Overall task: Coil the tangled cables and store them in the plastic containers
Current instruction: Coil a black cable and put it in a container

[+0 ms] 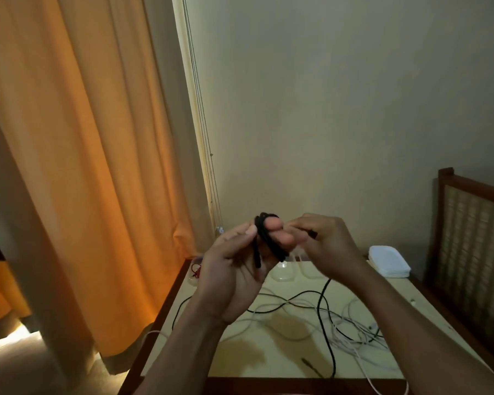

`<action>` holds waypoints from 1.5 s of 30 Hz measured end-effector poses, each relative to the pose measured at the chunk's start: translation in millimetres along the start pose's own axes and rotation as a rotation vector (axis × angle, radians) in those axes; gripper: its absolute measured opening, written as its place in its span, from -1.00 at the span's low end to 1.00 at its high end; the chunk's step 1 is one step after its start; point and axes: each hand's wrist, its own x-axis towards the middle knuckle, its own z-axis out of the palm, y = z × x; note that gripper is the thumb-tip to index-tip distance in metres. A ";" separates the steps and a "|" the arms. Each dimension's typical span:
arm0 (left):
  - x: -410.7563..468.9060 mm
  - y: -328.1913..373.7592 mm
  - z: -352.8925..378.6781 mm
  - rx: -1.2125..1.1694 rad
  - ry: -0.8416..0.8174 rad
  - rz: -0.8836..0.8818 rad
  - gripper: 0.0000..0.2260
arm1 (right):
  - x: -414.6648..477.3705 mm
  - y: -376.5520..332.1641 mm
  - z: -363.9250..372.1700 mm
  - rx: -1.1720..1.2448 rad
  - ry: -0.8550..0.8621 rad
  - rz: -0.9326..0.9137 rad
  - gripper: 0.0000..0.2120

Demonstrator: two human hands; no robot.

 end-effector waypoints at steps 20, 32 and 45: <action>-68.3 -3.7 53.6 0.837 0.242 0.173 -0.71 | -137.4 -118.9 -69.5 -0.437 -0.063 -0.248 -0.70; -95.7 -16.9 82.9 0.919 -0.168 -0.275 -0.67 | -108.9 -135.6 -109.1 -0.300 0.111 -0.508 -0.91; -128.3 -43.0 90.4 0.396 -0.095 -0.063 -0.64 | -132.3 -80.7 -81.5 0.164 0.053 -0.035 -0.93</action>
